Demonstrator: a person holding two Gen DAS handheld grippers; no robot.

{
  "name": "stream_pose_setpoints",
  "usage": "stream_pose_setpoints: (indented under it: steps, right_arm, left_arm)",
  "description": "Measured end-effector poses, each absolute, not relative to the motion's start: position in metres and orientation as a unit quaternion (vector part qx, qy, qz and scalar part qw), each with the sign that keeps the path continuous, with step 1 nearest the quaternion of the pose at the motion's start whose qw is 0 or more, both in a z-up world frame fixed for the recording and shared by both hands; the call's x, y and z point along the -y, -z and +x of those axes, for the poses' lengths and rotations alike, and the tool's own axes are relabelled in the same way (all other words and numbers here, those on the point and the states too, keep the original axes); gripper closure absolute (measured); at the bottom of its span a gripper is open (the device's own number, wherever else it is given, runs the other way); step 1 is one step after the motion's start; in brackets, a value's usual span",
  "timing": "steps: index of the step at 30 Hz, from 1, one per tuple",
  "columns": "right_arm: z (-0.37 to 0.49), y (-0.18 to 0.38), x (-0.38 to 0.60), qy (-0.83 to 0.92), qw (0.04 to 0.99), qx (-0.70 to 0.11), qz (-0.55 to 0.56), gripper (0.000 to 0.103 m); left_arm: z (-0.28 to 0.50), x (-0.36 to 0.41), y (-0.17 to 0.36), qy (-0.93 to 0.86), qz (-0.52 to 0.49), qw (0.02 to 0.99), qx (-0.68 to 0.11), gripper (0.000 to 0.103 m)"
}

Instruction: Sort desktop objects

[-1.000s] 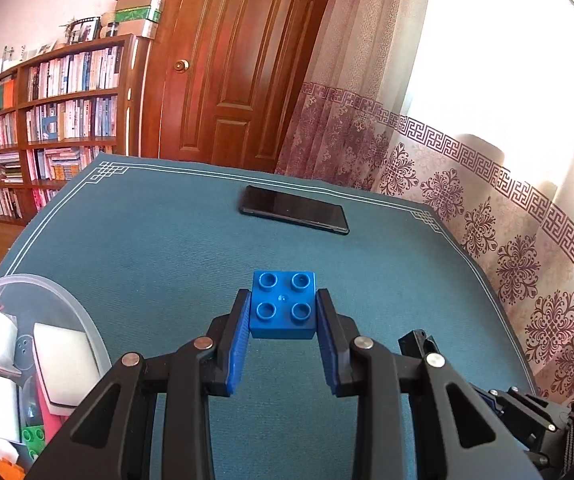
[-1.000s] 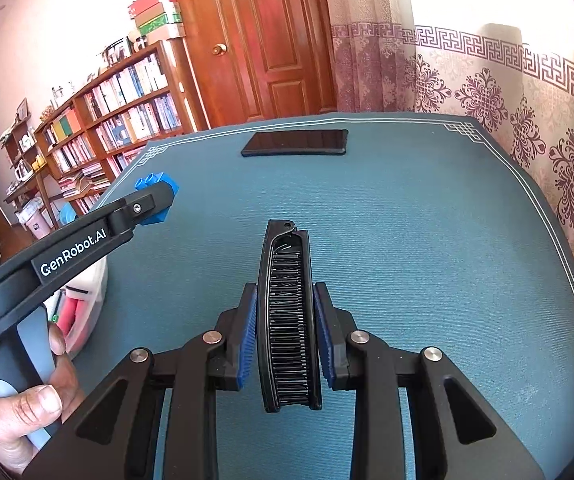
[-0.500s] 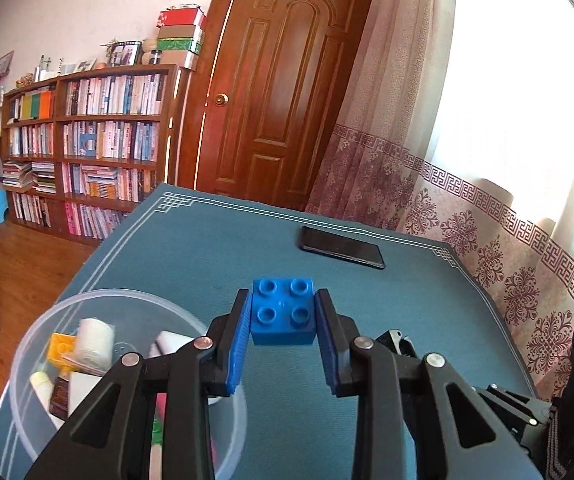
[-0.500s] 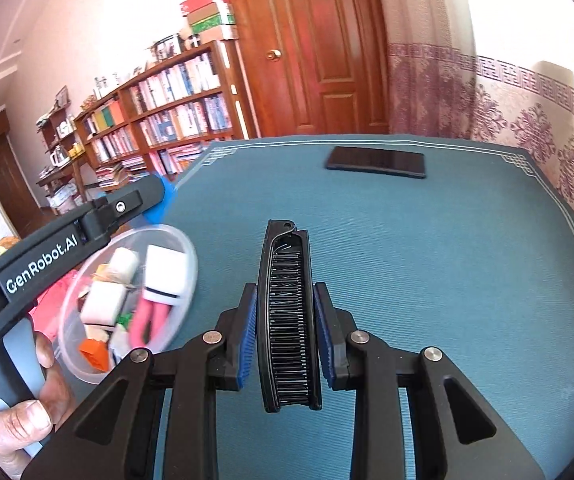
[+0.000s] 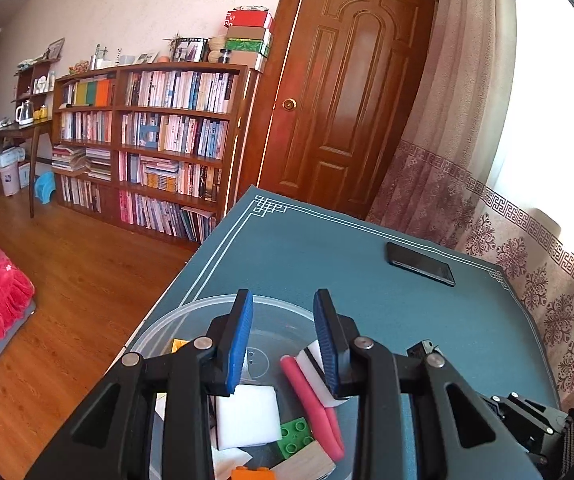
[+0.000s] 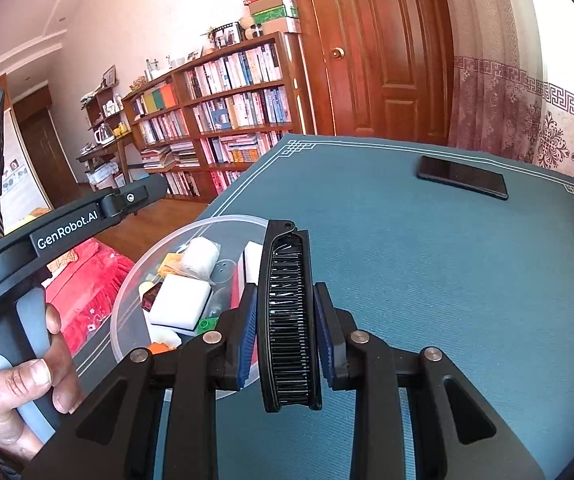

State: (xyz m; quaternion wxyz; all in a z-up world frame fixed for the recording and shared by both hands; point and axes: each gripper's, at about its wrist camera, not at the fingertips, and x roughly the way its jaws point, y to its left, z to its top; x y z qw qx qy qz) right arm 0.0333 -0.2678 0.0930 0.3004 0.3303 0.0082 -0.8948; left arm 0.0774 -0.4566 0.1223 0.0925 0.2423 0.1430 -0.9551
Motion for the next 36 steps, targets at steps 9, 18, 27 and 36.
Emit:
stream_pose_setpoints:
  steps: [9, 18, 27, 36]
  right_arm:
    - [0.015, -0.082, 0.189, 0.911, 0.218, 0.044, 0.347, 0.074]
    - [0.009, -0.064, 0.117, 0.918, 0.157, 0.074, 0.357, 0.074]
    - [0.008, -0.055, 0.085, 0.918, 0.145, 0.093, 0.357, 0.074]
    - [0.009, -0.053, 0.068, 0.918, 0.138, 0.109, 0.357, 0.074]
  left_arm:
    - [0.059, 0.393, -0.102, 0.955, 0.282, 0.014, -0.09, 0.044]
    - [0.045, 0.319, -0.073, 0.938, 0.337, -0.058, -0.058, 0.03]
    - [0.047, 0.274, -0.056, 0.923, 0.368, -0.099, -0.046, 0.025]
    - [0.047, 0.249, -0.043, 0.916, 0.384, -0.115, -0.021, 0.024]
